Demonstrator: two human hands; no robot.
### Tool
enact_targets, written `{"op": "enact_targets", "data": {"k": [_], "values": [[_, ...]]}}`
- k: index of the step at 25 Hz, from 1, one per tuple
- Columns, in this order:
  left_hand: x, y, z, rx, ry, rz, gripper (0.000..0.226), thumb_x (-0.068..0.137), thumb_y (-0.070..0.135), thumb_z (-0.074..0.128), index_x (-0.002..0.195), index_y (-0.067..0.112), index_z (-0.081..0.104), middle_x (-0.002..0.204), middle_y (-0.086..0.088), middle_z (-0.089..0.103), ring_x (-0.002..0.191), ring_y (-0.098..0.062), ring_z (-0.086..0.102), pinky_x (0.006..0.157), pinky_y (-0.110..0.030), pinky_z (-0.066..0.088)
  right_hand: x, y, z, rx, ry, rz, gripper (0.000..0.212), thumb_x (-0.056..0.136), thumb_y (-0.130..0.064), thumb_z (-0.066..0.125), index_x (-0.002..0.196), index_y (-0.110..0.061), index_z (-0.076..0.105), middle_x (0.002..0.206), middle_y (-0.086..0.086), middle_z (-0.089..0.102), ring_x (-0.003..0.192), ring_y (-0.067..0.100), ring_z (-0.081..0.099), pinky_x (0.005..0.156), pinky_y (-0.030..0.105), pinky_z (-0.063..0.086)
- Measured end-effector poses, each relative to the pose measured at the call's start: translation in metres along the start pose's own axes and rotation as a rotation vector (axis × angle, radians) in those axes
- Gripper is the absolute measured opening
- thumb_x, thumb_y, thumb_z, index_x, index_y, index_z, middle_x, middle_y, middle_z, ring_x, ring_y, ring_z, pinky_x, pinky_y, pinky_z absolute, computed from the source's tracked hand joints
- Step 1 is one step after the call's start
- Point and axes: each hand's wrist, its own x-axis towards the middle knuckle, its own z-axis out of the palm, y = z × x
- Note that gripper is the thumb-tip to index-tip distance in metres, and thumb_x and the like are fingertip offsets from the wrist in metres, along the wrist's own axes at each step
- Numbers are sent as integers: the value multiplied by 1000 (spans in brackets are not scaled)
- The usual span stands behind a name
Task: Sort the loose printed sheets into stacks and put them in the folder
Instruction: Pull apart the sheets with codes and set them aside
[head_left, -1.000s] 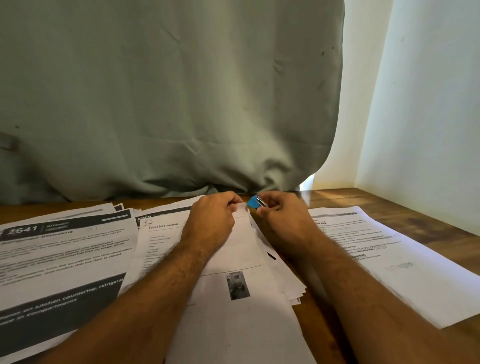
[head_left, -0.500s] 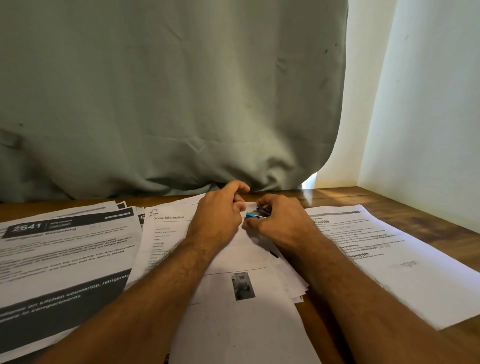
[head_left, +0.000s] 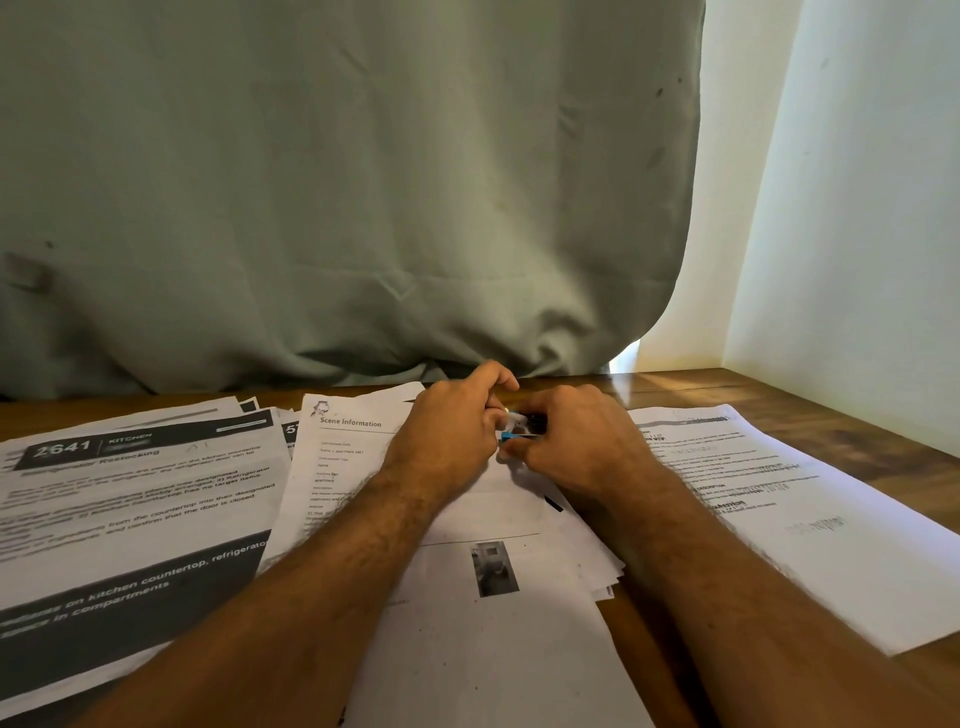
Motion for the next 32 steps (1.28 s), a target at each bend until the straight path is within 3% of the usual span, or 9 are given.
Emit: {"op": "enact_targets", "data": {"k": [13,19,23,27,29,32], "values": [[3,-3,3,2,15,-28,29,97,21,64,119,38,56,105,4,68,90,-11,63,82,-34,60,-1,-5,-8,-104,-8,-32,35,81,-56,67,106,-31,71,89,-5,70,81,16,62,80,37,55],[4,-4,5,-3,-1,-46,31,96,22,67,120,38,56,112,2,67,96,-14,64,86,-35,59,-3,-10,-12,-195,28,-27,31,85,-52,64,98,-26,72,85,-2,69,77,15,60,75,30,53],[6,-6,4,-4,19,-40,25,97,25,65,119,36,62,113,1,67,97,-15,65,90,-35,59,-3,-5,-9,-47,31,0,34,79,-53,69,105,-31,72,90,-7,71,83,14,62,80,33,54],[7,-6,4,20,-3,-18,26,98,26,63,124,30,67,119,5,71,104,-11,64,99,-33,54,2,12,-5,223,53,182,46,76,-48,76,116,-26,69,104,-4,71,87,14,61,85,33,54],[6,-5,4,16,-27,-16,27,99,27,62,125,30,68,125,6,69,110,-10,63,103,-33,50,8,26,1,189,42,315,43,84,-37,73,122,-20,65,106,2,67,86,16,58,80,30,51],[6,-4,2,-8,-52,10,24,98,28,64,120,27,71,122,6,70,109,-11,63,102,-34,52,13,35,15,105,-88,412,33,87,-30,69,117,-16,65,99,2,65,82,16,59,80,31,54]]}}
